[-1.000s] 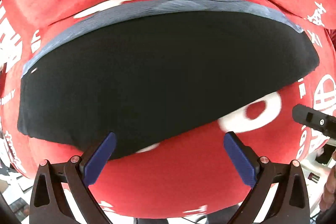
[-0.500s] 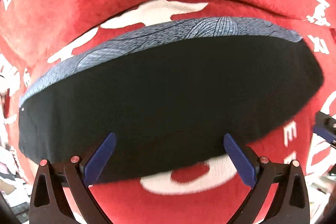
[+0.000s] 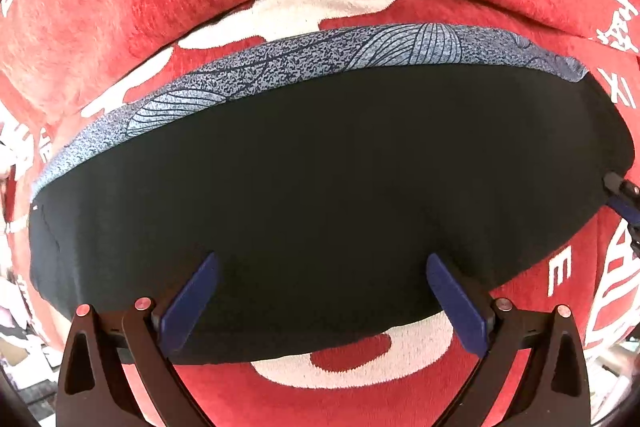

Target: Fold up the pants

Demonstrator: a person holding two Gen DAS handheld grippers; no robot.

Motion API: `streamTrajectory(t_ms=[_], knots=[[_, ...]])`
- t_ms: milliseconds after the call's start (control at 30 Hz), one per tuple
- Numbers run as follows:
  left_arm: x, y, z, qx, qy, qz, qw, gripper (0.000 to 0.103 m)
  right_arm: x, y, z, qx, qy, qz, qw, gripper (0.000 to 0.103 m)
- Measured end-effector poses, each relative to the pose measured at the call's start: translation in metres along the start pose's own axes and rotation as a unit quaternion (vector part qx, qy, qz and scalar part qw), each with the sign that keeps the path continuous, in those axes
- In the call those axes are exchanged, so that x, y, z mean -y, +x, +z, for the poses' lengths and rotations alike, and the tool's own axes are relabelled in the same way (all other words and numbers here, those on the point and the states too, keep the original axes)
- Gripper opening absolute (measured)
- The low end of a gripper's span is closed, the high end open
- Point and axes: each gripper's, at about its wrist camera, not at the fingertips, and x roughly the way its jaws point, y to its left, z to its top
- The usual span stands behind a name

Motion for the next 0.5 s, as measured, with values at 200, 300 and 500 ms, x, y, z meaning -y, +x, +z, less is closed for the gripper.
streamTrajectory(t_ms=[200,300,500], knots=[[0.007,0.0,-0.008,-0.003,-0.007,-0.003,1.0,0.103,0.047,-0.001,0.001,-0.007,0.041,-0.021,0.999,0.012],[0.012,0.0,-0.009,-0.001,0.004,0.0,1.0,0.103,0.06,-0.007,-0.004,-0.014,0.072,0.042,0.996,0.021],[0.014,-0.001,-0.008,-0.005,0.01,0.007,0.9999,0.103,0.045,-0.013,-0.006,-0.008,0.05,0.088,0.995,0.066]])
